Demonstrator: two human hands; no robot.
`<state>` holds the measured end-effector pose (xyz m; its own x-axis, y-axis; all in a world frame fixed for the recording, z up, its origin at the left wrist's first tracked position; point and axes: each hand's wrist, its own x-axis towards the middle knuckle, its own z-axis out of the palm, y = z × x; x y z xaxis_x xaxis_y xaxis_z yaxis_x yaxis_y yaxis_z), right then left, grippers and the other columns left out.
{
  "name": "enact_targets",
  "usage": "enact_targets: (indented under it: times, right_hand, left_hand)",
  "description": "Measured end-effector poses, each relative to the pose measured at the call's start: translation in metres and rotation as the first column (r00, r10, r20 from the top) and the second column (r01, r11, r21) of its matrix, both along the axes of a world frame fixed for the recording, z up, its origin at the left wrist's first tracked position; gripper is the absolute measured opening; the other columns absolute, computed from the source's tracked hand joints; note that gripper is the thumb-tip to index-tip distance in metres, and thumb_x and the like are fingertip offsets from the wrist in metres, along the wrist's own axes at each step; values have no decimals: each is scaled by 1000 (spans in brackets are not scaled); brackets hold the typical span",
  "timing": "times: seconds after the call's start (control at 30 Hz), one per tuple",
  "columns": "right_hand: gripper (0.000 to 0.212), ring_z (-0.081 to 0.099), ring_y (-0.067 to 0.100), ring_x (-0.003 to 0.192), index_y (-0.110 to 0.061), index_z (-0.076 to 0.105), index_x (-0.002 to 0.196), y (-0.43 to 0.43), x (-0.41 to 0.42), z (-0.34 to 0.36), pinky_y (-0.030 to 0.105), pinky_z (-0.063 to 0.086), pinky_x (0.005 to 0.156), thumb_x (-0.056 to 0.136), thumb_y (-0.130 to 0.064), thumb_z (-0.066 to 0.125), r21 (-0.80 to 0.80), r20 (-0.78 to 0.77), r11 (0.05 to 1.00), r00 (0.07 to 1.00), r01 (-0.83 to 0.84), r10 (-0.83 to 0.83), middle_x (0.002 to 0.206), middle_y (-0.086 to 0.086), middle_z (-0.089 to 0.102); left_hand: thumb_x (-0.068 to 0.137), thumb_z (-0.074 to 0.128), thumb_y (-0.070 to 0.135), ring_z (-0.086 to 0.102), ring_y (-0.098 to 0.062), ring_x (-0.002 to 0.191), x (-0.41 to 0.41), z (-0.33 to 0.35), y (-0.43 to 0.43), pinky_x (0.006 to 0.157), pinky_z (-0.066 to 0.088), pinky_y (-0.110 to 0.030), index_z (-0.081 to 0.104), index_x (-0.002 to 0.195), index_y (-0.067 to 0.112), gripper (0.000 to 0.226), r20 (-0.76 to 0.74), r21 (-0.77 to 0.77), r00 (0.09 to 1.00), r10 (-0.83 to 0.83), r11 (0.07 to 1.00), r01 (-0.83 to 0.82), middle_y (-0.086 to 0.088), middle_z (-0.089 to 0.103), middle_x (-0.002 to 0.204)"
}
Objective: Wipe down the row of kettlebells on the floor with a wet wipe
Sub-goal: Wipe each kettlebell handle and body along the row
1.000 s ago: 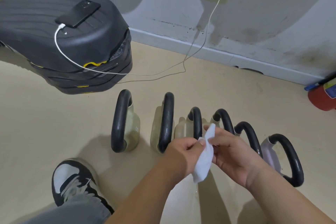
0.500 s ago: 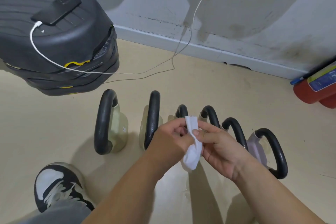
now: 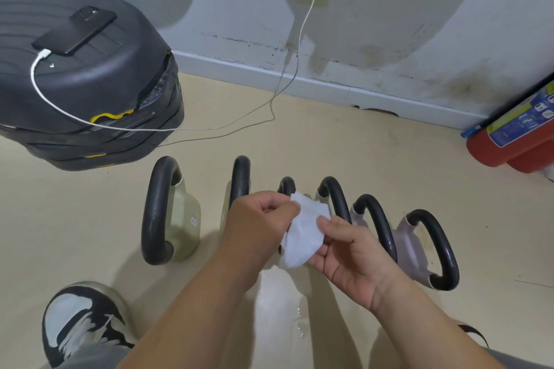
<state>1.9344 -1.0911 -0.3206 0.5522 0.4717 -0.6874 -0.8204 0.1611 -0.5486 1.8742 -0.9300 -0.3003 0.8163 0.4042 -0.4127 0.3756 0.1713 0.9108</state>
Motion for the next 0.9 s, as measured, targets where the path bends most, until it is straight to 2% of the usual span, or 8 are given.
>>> enact_targets:
  times: [0.2, 0.37, 0.47, 0.57, 0.67, 0.73, 0.8, 0.9]
  right_hand:
    - [54, 53, 42, 137, 3, 54, 143, 0, 7, 3, 55, 33, 120, 93, -16, 64, 52, 78, 999, 997, -7, 3, 143, 27, 58]
    - [62, 59, 41, 130, 6, 49, 144, -1, 10, -10, 55, 42, 114, 89, -15, 67, 12, 86, 1000, 996, -8, 6, 140, 27, 60]
    - [57, 59, 40, 114, 8, 55, 138, 1, 22, -10, 46, 46, 97, 82, -3, 51, 33, 81, 999, 996, 30, -32, 135, 30, 61]
    - [49, 63, 34, 96, -4, 62, 129, 20, 34, 5, 39, 48, 81, 82, -2, 50, -237, 244, 971, 965, -37, 97, 124, 26, 67]
    - [42, 66, 20, 86, -27, 59, 123, 40, 43, 14, 28, 53, 65, 89, -3, 55, -581, 388, 810, 900, 74, 196, 117, 5, 65]
    - [42, 64, 19, 99, -32, 53, 129, 48, 47, 14, 31, 53, 80, 92, -12, 59, -683, 451, 723, 838, 102, 308, 127, 1, 60]
    - [49, 56, 20, 120, -28, 45, 145, 52, 46, 11, 29, 44, 95, 99, -19, 56, -751, 438, 659, 777, 40, 453, 145, 0, 51]
    - [50, 47, 19, 137, -23, 42, 152, 50, 38, 9, 23, 36, 95, 103, -20, 49, -841, 410, 541, 688, 30, 599, 157, -3, 40]
  left_hand:
    - [89, 69, 22, 54, -16, 63, 5, -1, 0, 58, 43, -31, 61, 88, 10, 14, -6, 27, 1000, -15, 1000, 15, -5, 57, 71]
    - [97, 63, 24, 48, -3, 52, 5, -10, 5, 49, 36, -12, 49, 85, 19, 18, 30, 311, 999, 14, 950, -23, 7, 51, 64]
    - [97, 62, 28, 44, -6, 53, 9, -13, 9, 50, 32, -15, 45, 85, 23, 22, 39, 511, 999, -24, 860, 1, 9, 44, 61]
    - [96, 63, 28, 45, -5, 55, 19, -14, 8, 51, 32, -15, 46, 89, 19, 21, 58, 572, 998, -24, 820, -14, 7, 46, 64]
    - [98, 61, 29, 58, -16, 73, 31, -8, 6, 62, 43, -23, 49, 109, 14, 23, -20, 586, 1000, -8, 810, 18, 1, 57, 84]
    - [97, 57, 25, 60, -27, 84, 38, -6, 6, 70, 47, -31, 44, 126, 11, 35, -143, 632, 989, -42, 765, 124, -3, 57, 95]
    - [94, 55, 15, 55, -28, 81, 40, -9, 2, 70, 45, -33, 40, 131, 6, 41, -245, 630, 965, -88, 742, 228, -8, 55, 94]
    - [90, 54, 9, 52, -26, 79, 32, -19, -6, 68, 43, -31, 50, 120, 6, 31, -338, 537, 923, -181, 769, 348, -7, 56, 92]
